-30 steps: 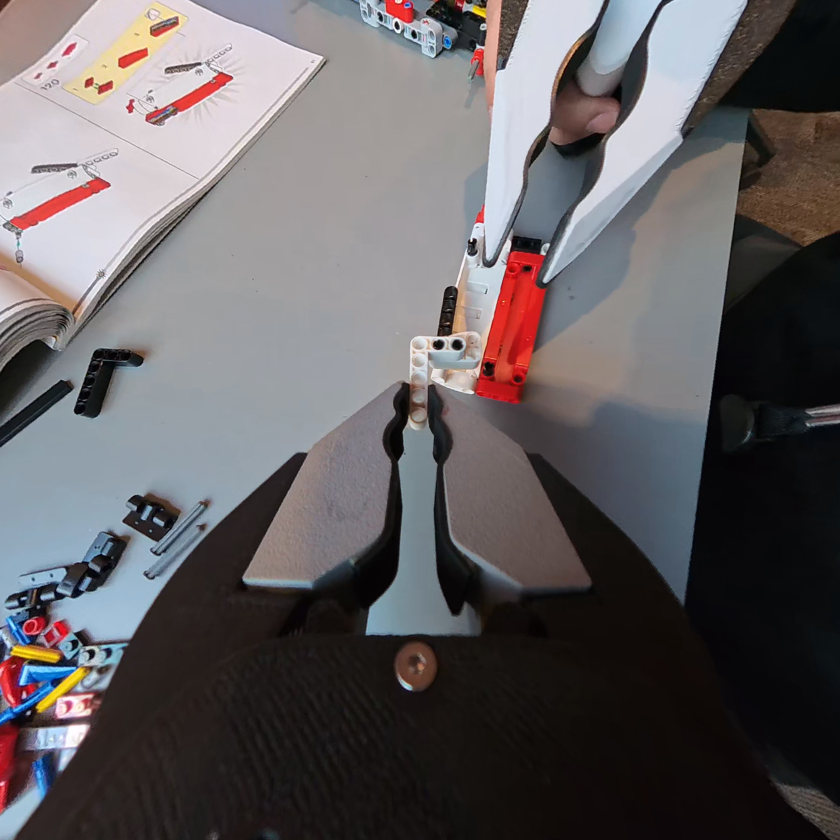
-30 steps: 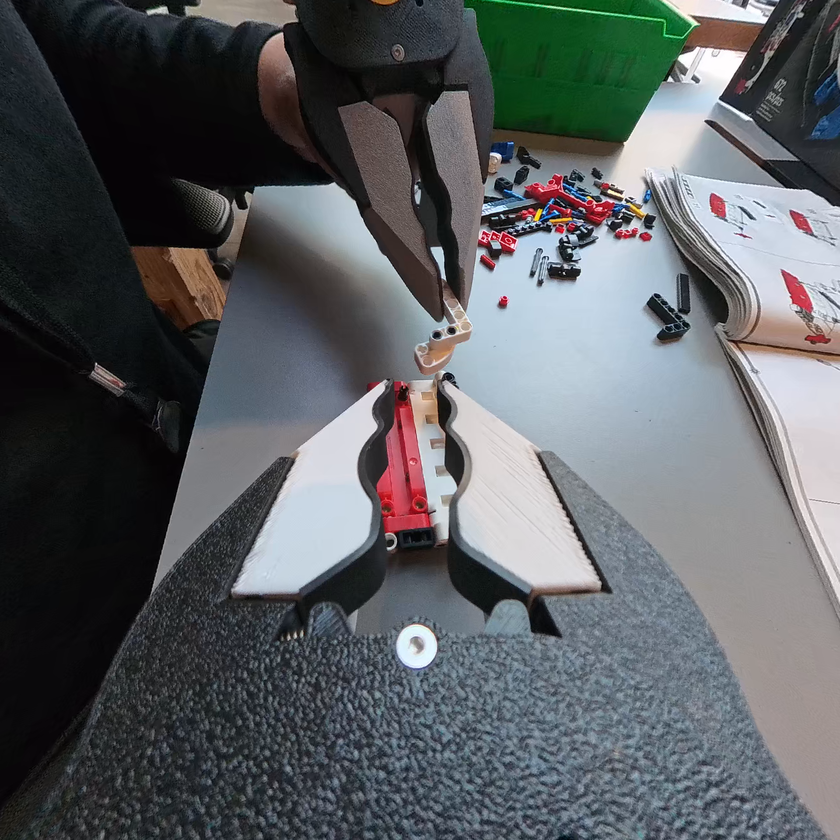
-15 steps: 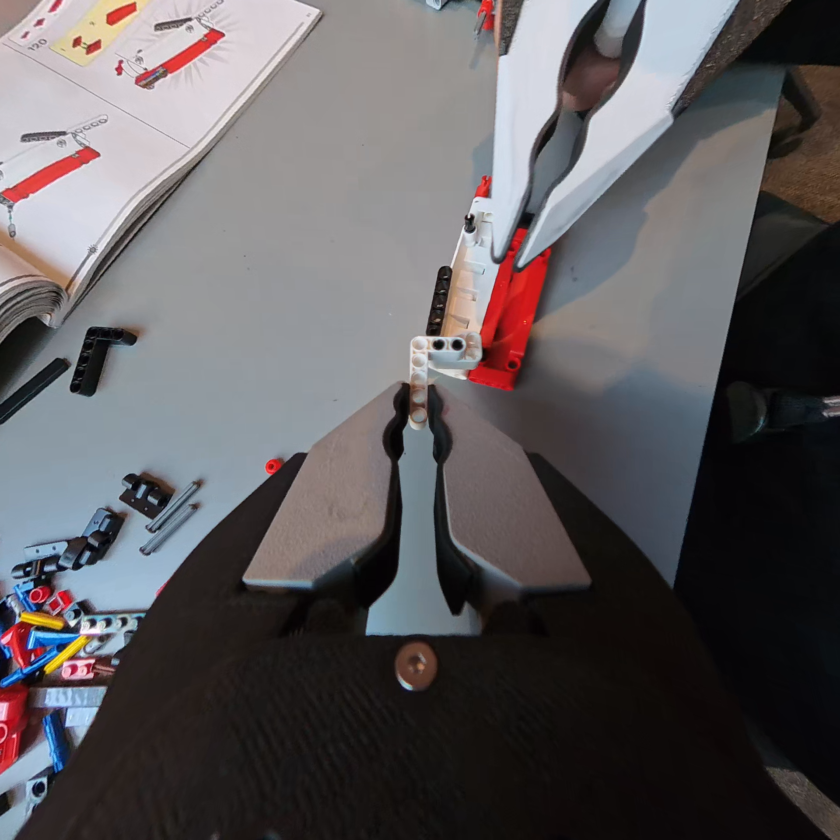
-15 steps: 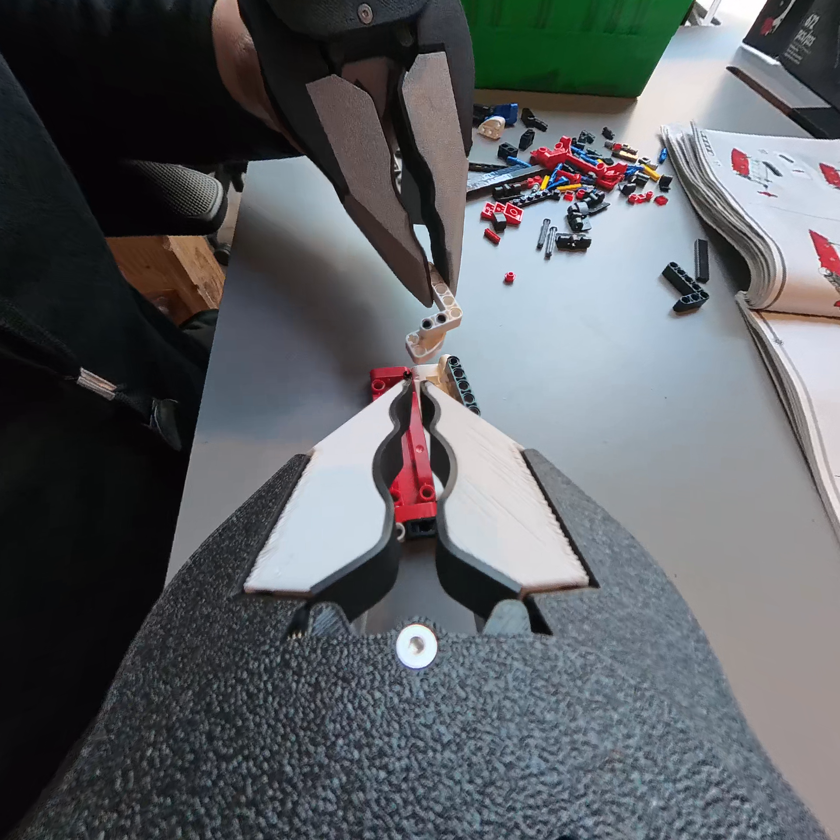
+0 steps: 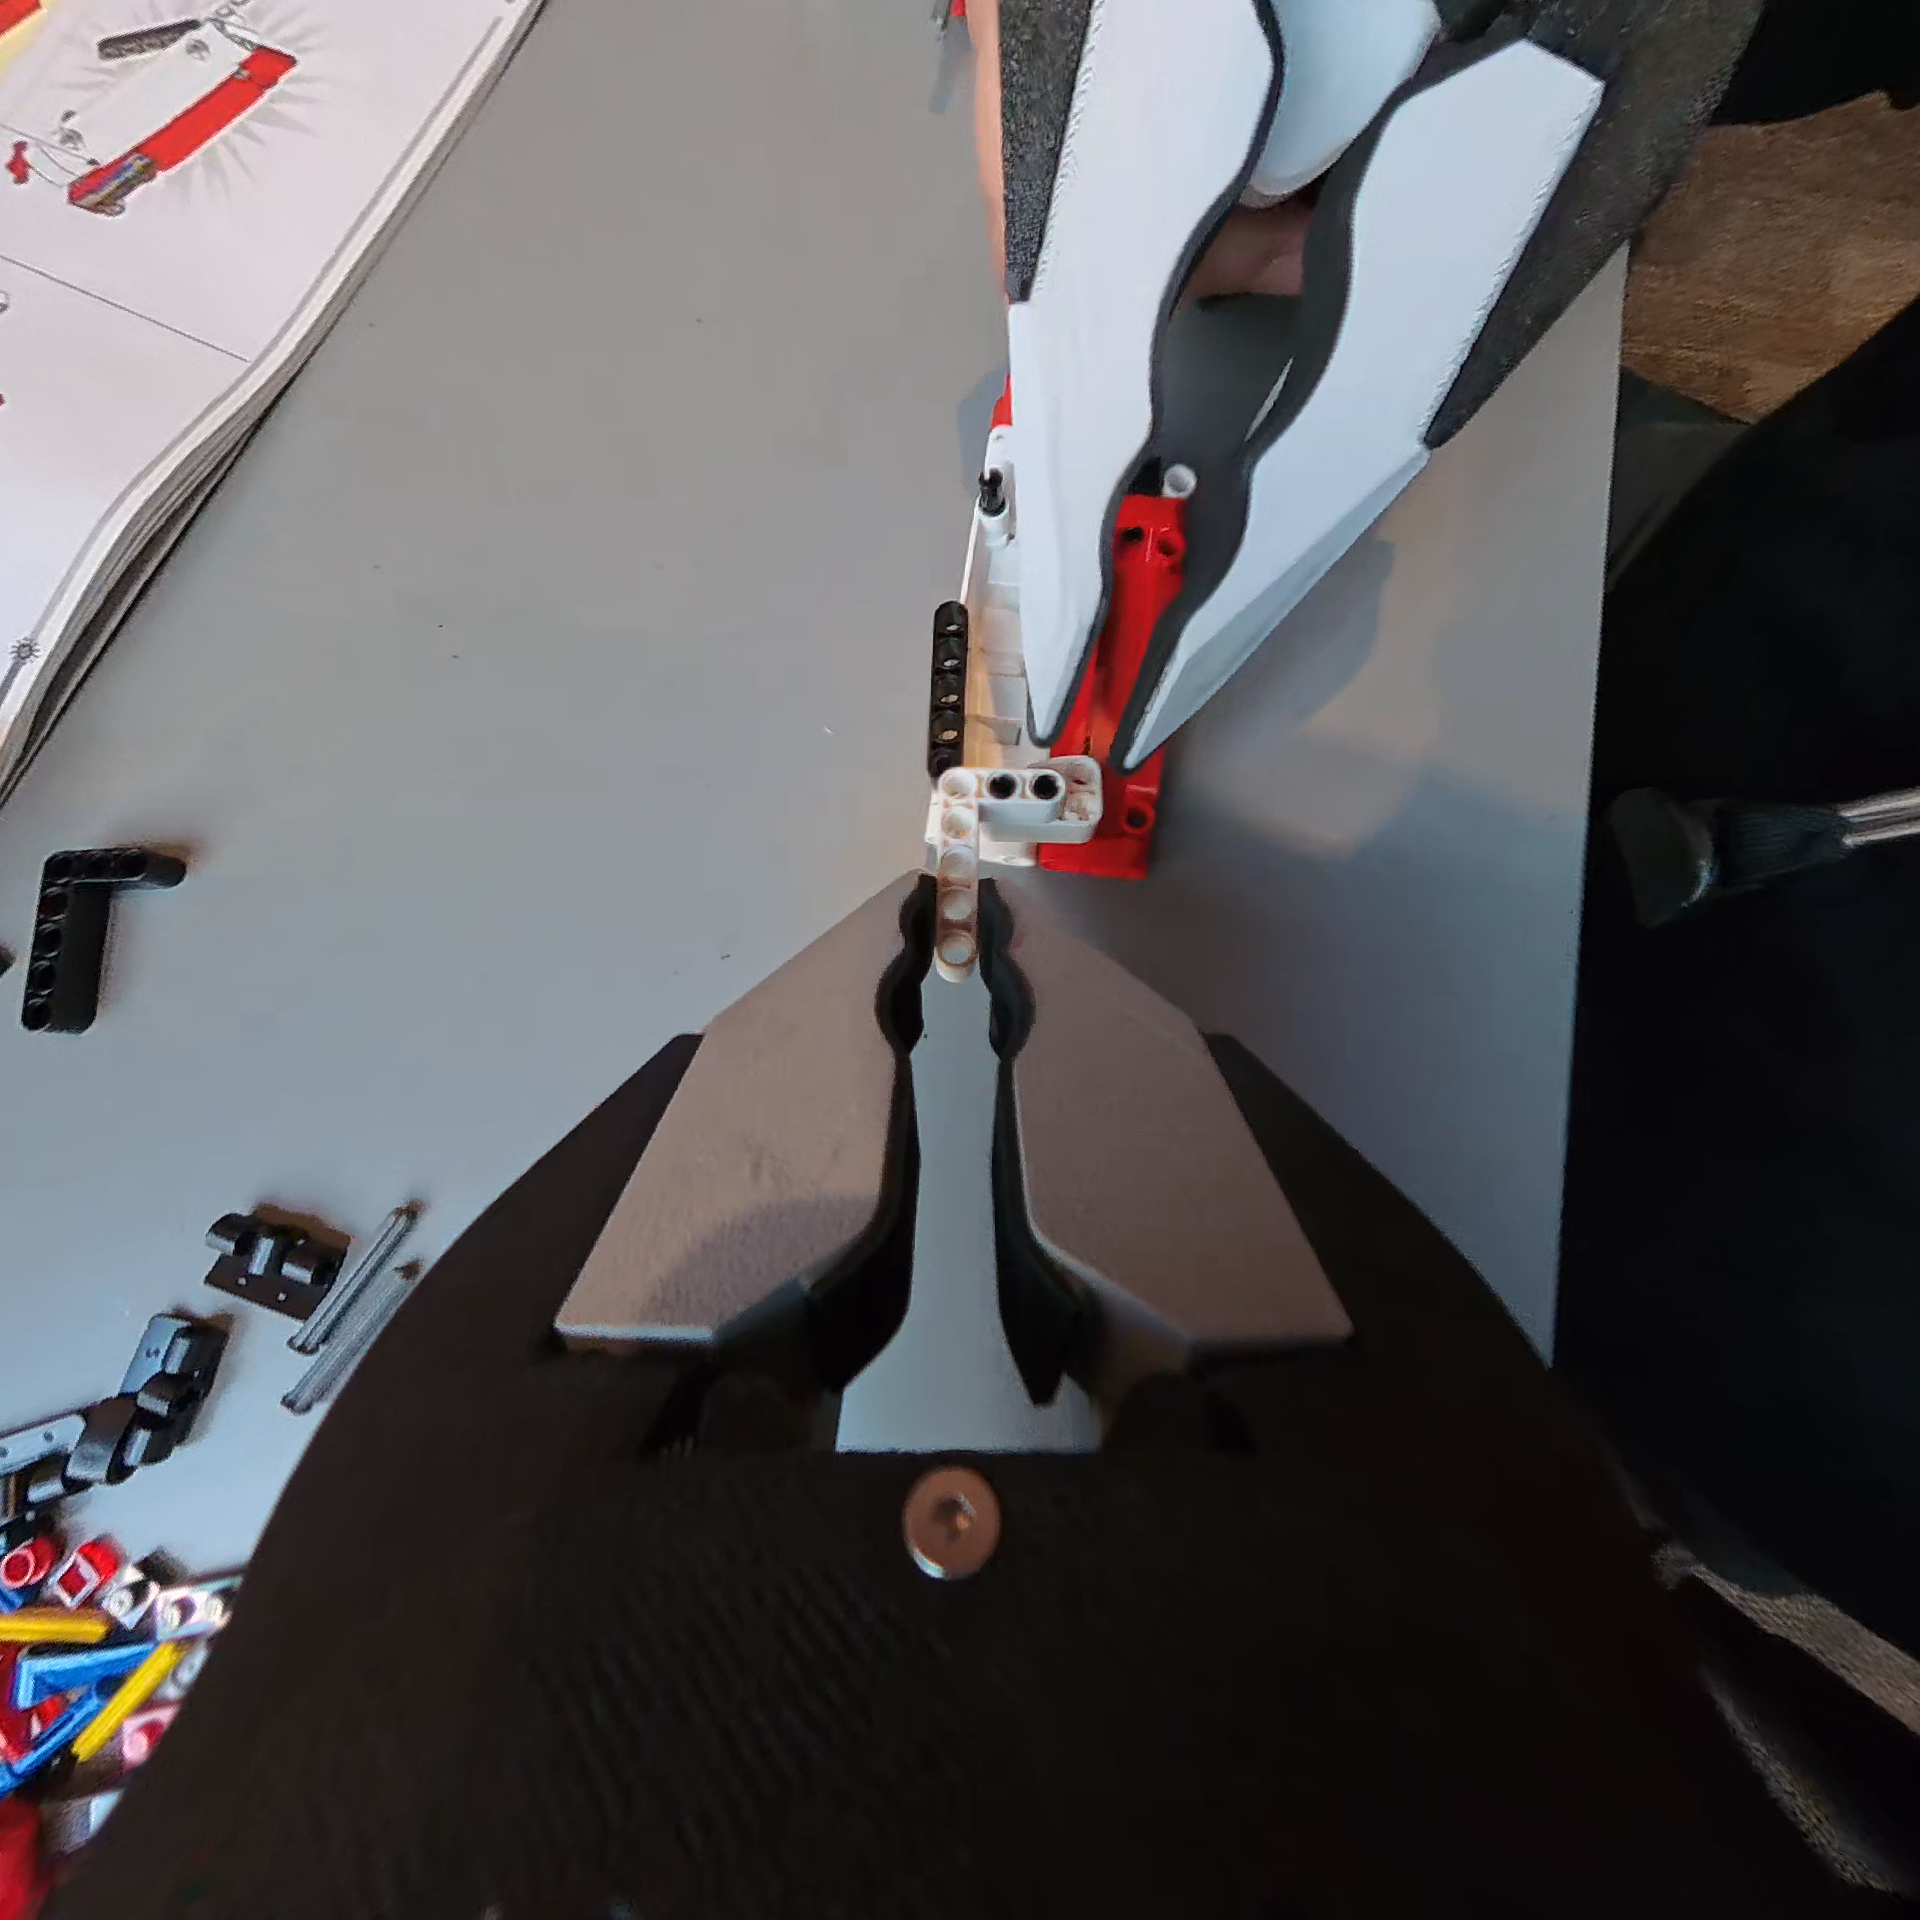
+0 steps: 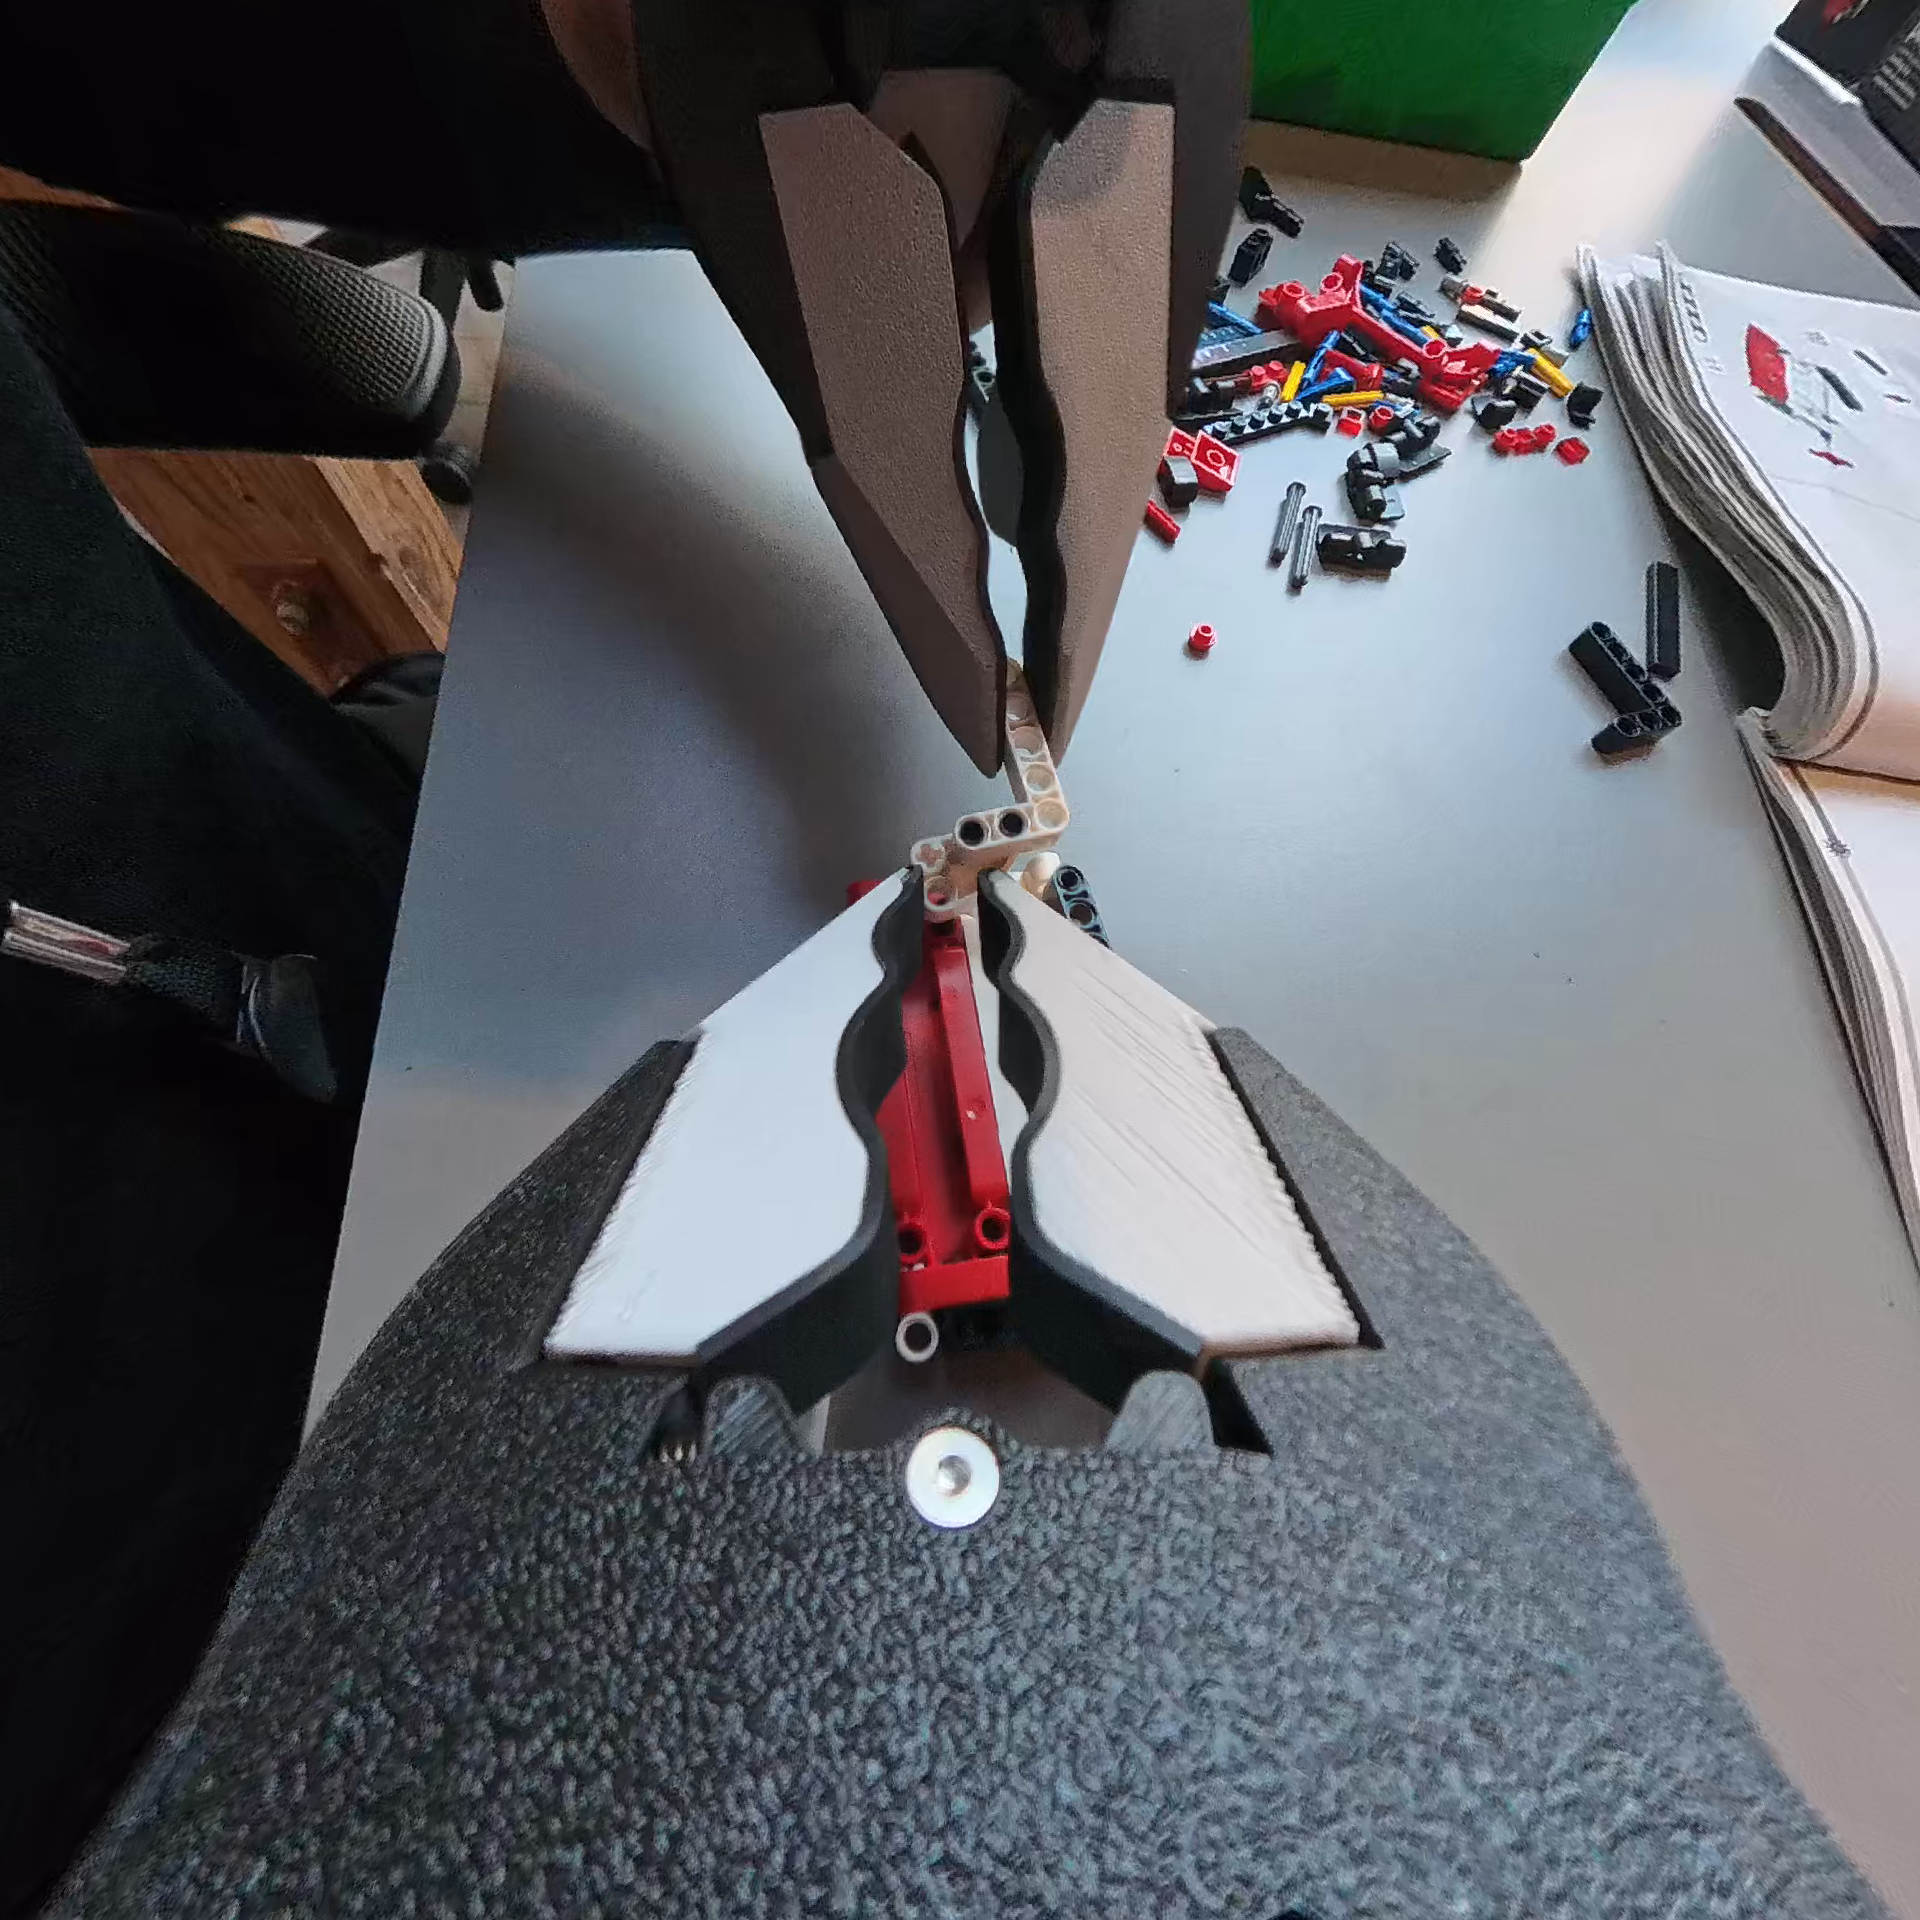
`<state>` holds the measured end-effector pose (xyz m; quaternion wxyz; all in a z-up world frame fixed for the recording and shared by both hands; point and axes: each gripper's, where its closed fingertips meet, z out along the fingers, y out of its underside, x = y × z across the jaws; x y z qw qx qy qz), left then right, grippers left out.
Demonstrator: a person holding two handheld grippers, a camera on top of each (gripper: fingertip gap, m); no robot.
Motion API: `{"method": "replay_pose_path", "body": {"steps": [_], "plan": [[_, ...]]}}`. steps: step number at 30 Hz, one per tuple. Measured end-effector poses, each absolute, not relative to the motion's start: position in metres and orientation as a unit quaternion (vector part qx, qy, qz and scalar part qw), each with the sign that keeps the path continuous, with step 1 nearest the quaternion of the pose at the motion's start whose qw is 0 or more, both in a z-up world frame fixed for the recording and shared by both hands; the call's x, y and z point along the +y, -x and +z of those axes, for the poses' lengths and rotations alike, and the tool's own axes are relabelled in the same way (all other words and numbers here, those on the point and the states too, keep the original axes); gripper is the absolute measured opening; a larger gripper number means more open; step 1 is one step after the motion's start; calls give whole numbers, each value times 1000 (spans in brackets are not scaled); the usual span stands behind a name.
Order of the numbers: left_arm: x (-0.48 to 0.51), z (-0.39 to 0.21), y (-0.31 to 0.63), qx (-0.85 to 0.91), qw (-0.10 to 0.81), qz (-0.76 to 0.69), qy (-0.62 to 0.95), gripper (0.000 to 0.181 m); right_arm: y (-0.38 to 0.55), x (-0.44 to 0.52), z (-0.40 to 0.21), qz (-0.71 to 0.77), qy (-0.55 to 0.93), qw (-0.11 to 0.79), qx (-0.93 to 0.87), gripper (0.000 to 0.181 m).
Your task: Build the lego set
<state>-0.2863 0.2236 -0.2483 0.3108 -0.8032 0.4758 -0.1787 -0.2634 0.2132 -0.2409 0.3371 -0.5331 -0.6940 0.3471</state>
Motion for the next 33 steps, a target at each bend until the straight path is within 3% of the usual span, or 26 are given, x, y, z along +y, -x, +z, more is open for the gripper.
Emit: {"method": "replay_pose_path", "body": {"steps": [33], "plan": [[231, -260, 283, 490, 336, -177, 784, 7, 264, 212, -251, 226, 490, 364, -759, 8]]}}
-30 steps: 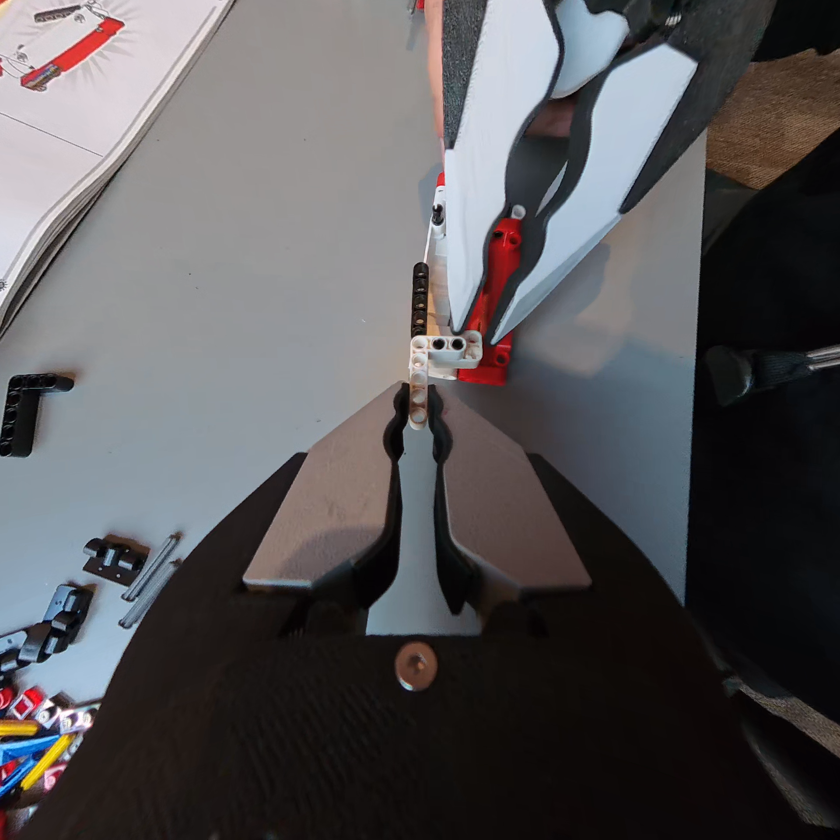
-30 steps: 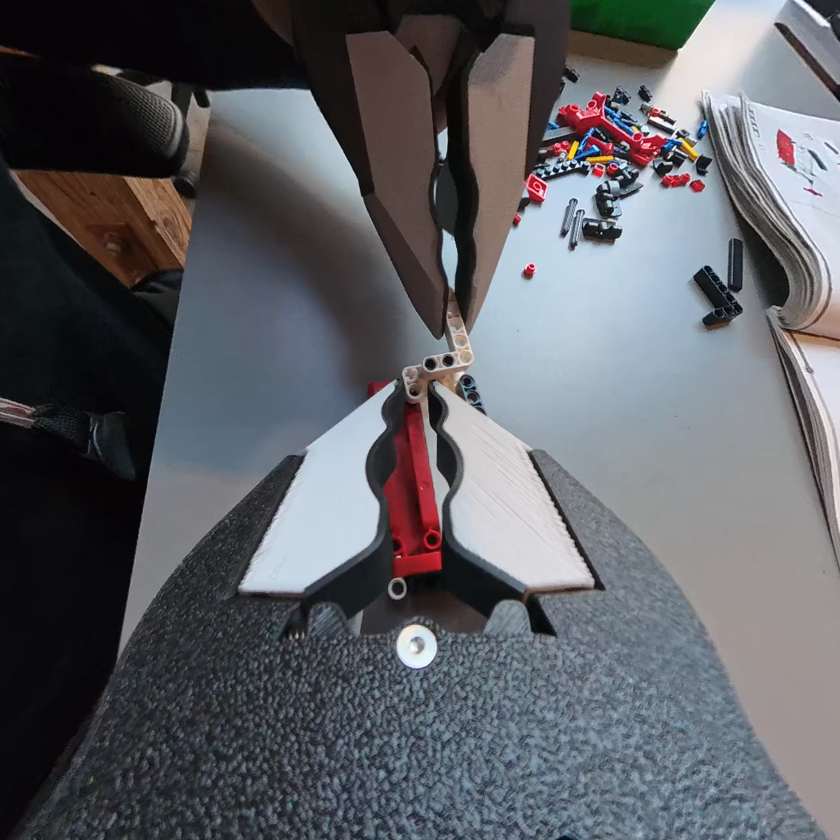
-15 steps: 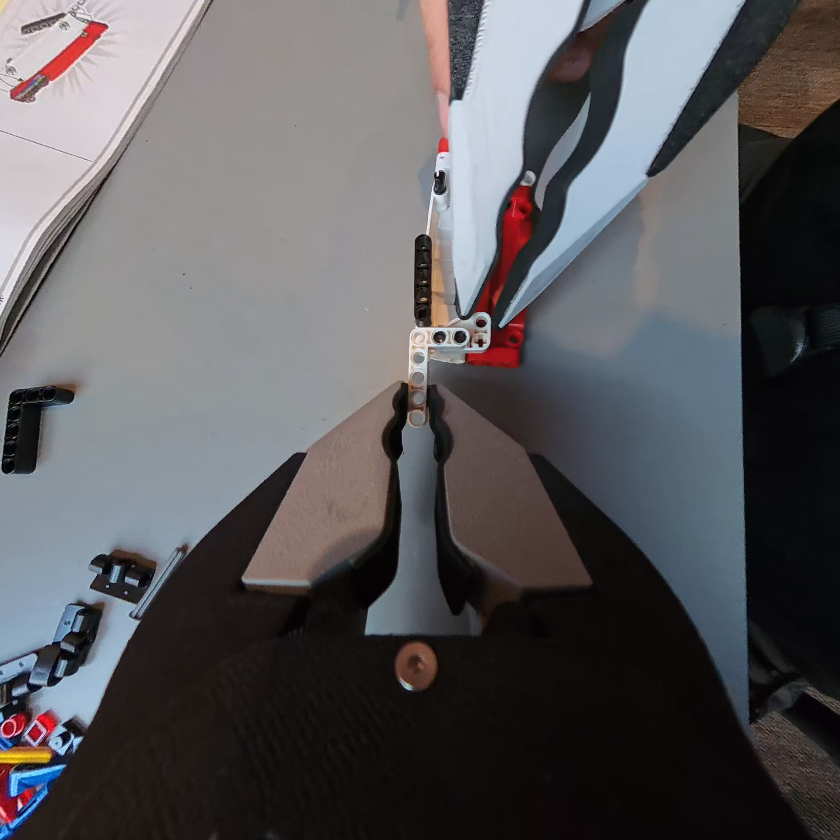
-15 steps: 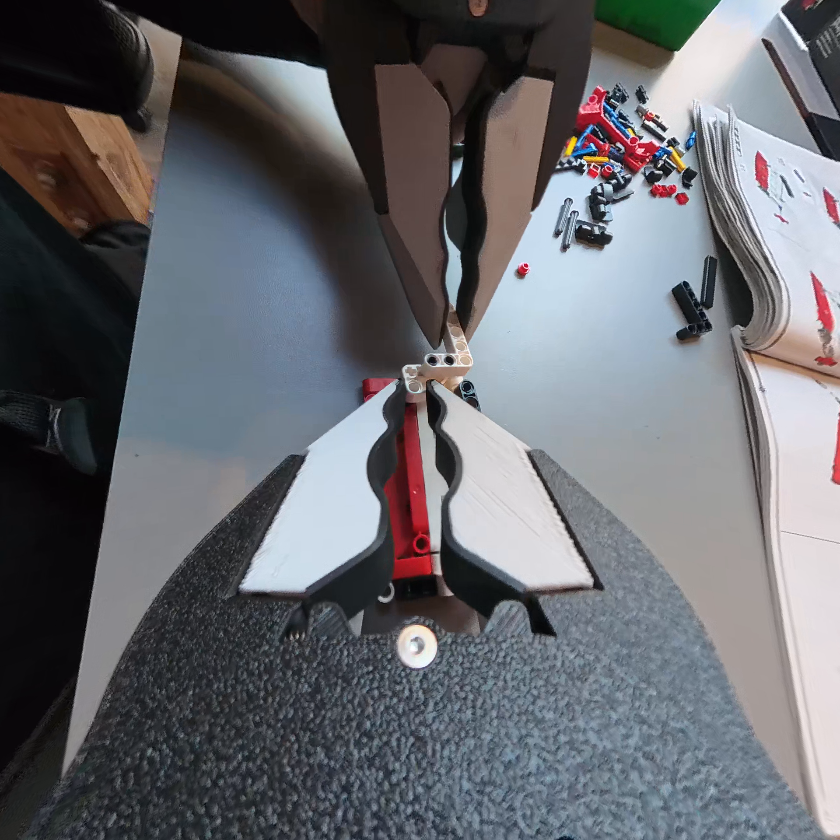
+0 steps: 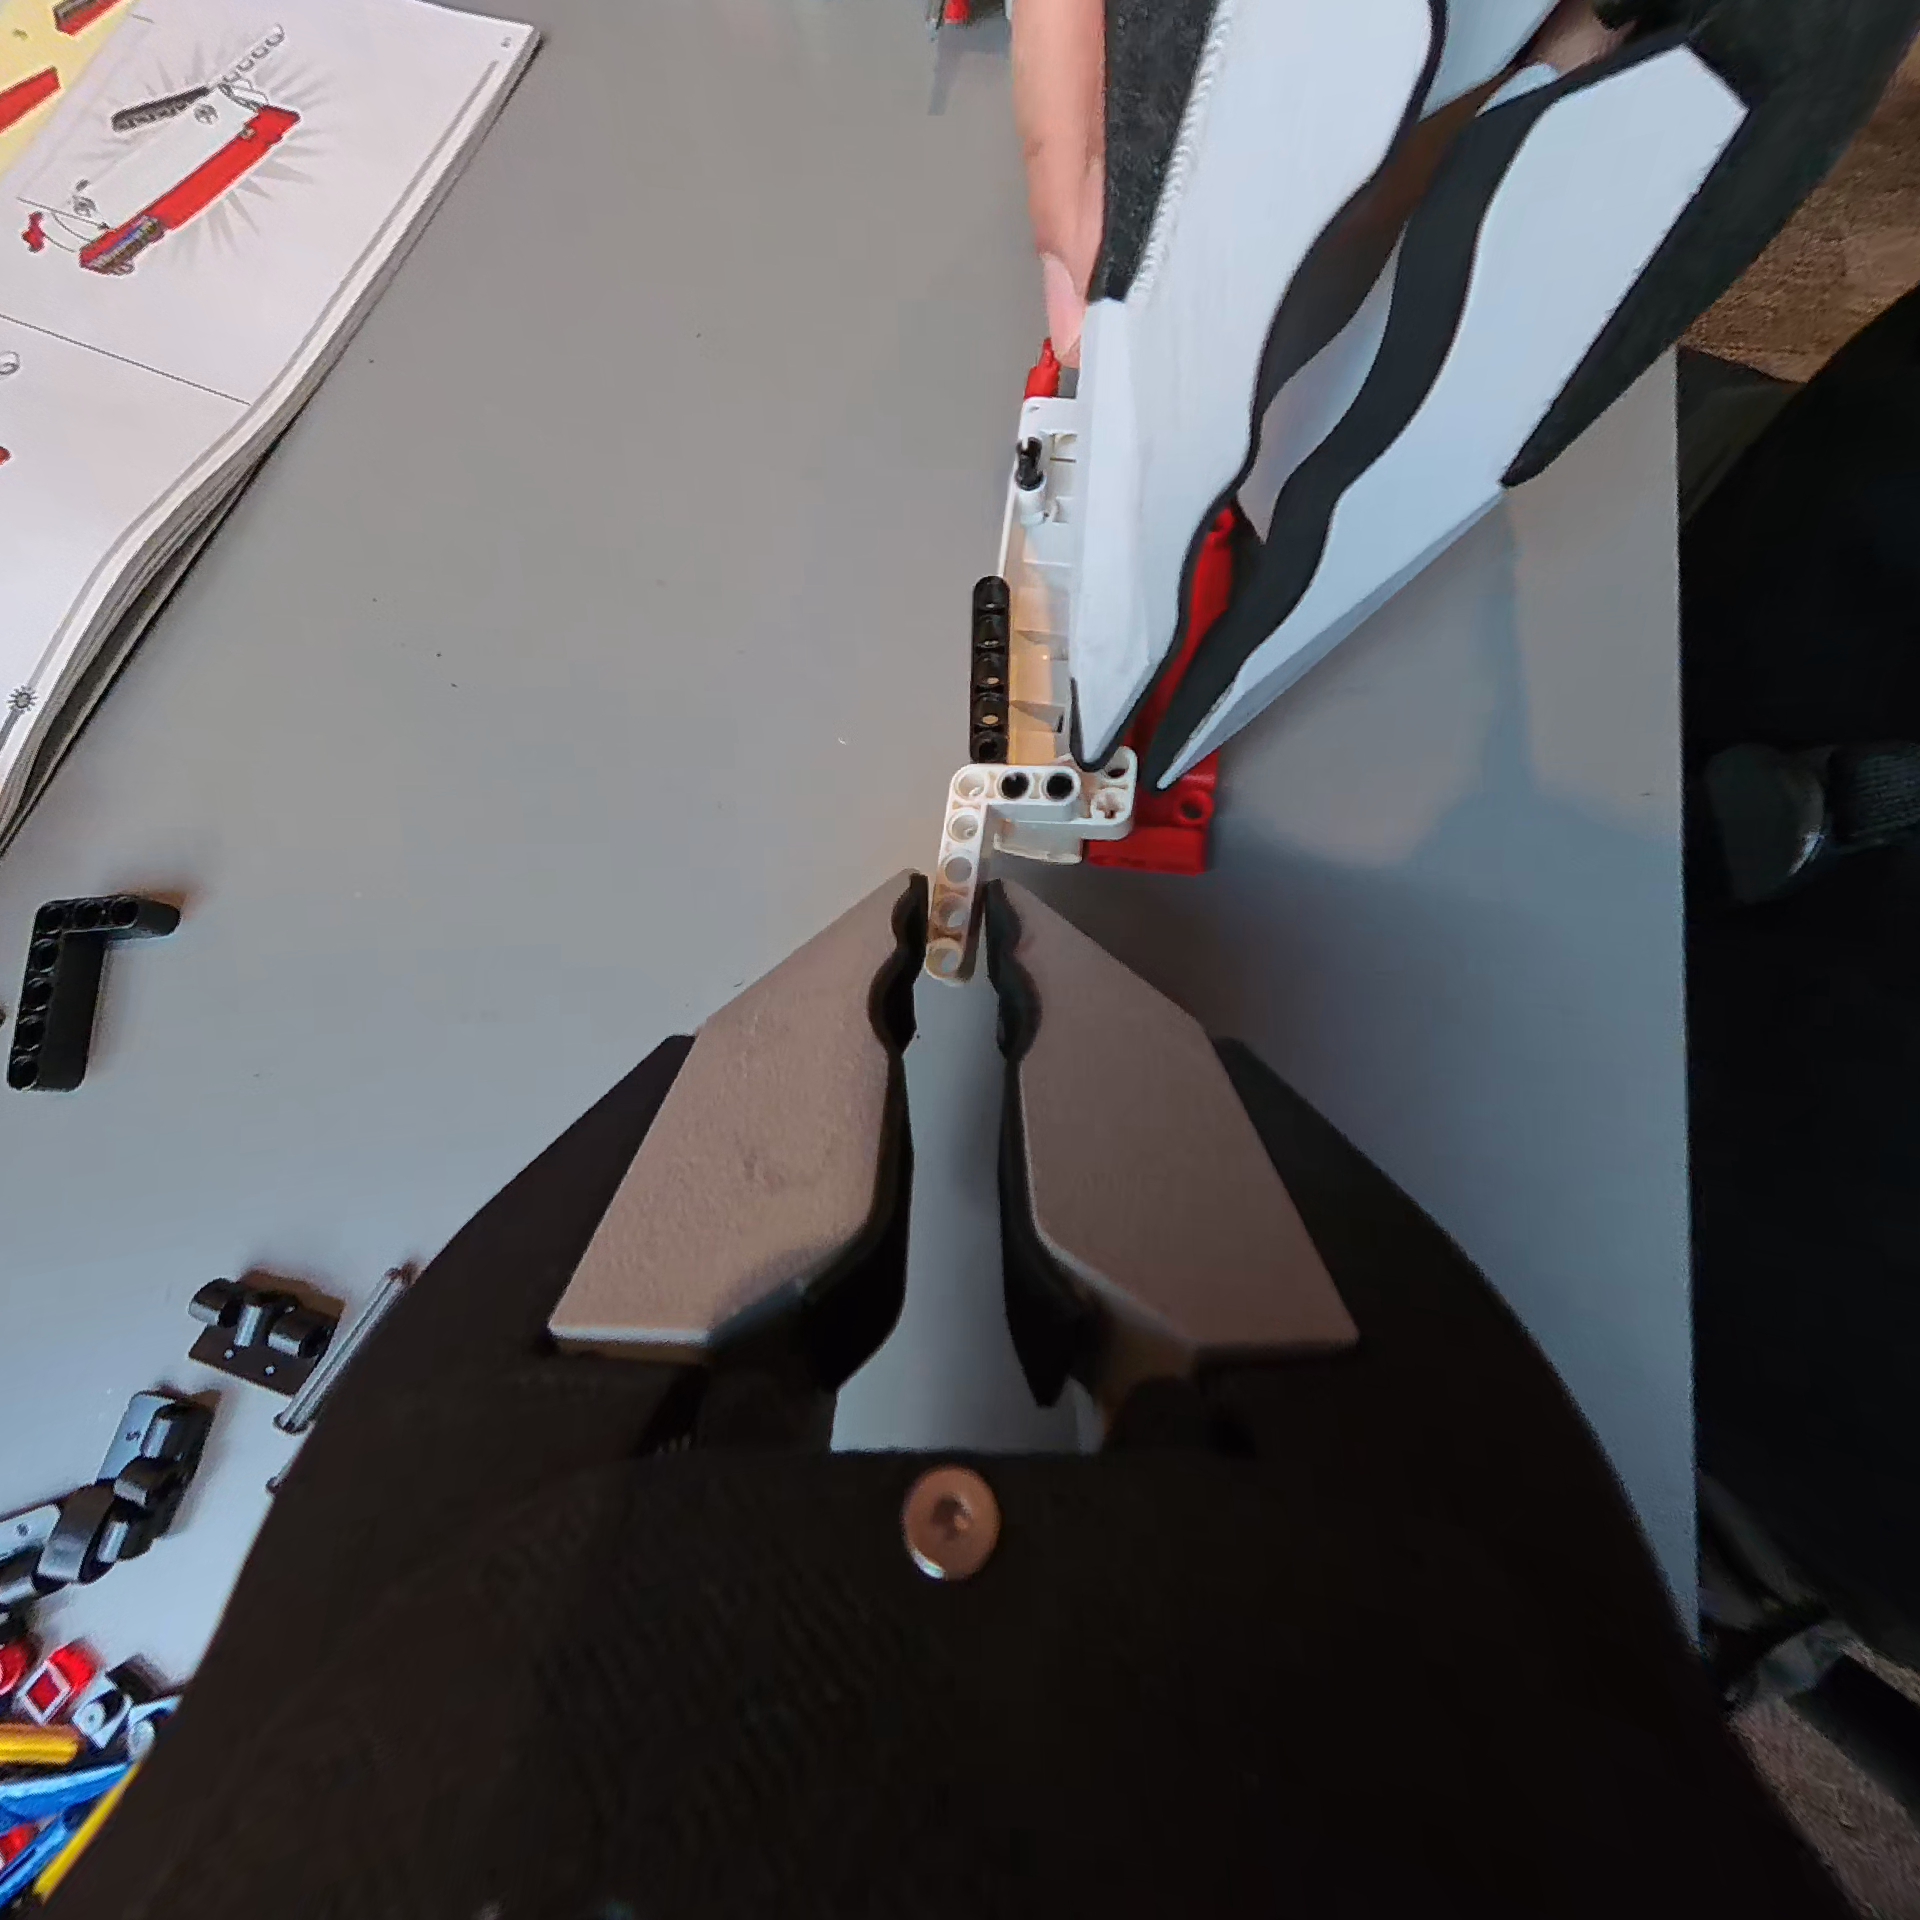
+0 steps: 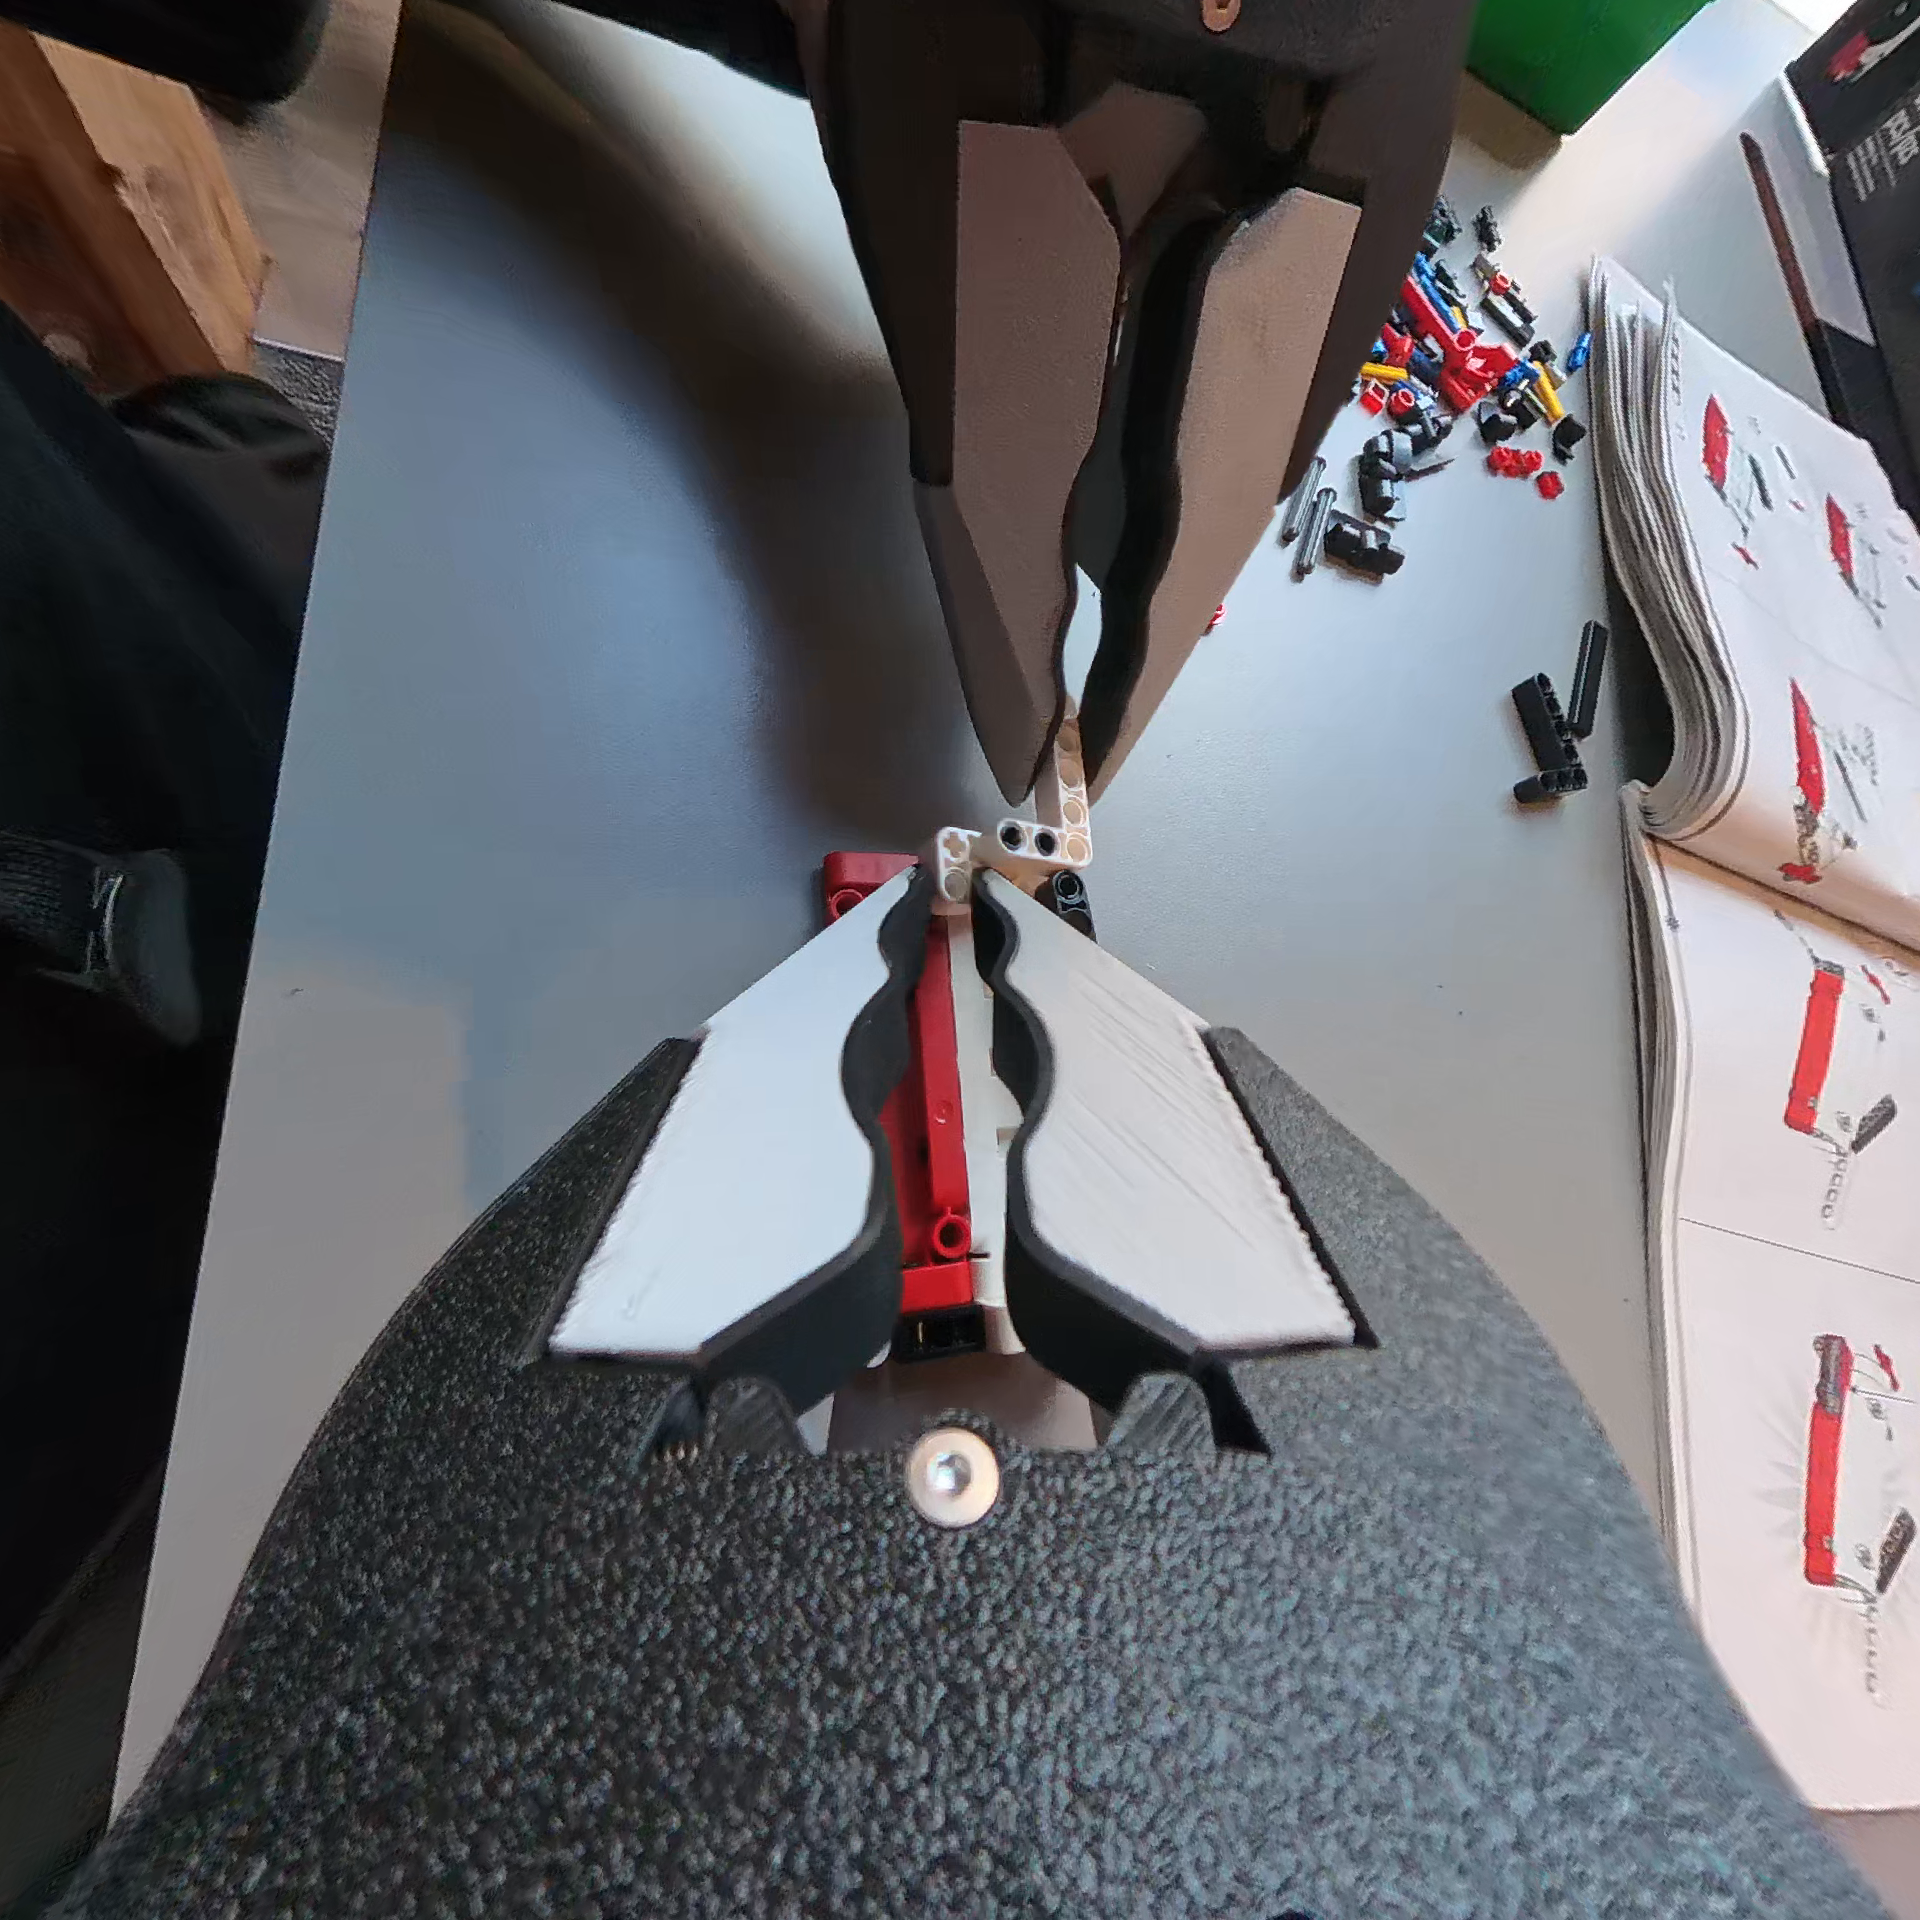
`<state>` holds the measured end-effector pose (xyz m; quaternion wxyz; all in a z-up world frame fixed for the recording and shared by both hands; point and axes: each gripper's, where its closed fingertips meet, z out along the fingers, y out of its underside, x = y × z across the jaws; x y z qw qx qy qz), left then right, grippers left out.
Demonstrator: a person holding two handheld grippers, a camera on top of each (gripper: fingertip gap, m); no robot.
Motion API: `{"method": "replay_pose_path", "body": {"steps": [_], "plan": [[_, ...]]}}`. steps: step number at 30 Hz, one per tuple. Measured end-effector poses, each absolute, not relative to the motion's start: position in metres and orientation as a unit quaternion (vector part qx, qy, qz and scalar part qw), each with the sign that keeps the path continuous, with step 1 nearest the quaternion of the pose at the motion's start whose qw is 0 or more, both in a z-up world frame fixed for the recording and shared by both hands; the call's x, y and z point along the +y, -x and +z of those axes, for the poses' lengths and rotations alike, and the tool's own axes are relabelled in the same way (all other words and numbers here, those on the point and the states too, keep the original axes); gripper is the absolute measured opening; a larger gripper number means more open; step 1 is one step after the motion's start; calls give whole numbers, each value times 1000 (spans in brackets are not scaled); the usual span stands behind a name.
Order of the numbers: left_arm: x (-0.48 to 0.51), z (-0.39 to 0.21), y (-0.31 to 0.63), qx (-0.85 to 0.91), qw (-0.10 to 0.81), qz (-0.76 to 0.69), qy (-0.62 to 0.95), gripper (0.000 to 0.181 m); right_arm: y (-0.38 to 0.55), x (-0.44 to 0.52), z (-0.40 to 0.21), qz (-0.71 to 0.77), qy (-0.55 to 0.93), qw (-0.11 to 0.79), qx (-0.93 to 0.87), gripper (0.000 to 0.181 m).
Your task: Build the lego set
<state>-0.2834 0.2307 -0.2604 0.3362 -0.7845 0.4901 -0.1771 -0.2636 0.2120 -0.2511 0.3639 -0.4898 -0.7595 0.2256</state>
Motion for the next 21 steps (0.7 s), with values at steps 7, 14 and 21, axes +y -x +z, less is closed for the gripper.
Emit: {"method": "replay_pose_path", "body": {"steps": [7, 14, 21], "plan": [[229, -260, 283, 482, 345, -180, 785, 7, 264, 210, -251, 227, 488, 372, -756, 8], [229, -257, 280, 457, 352, -208, 790, 7, 263, 211, -254, 224, 474, 385, -760, 8], [231, -244, 289, 401, 370, -201, 813, 23, 263, 211, -254, 165, 438, 400, -788, 9]]}}
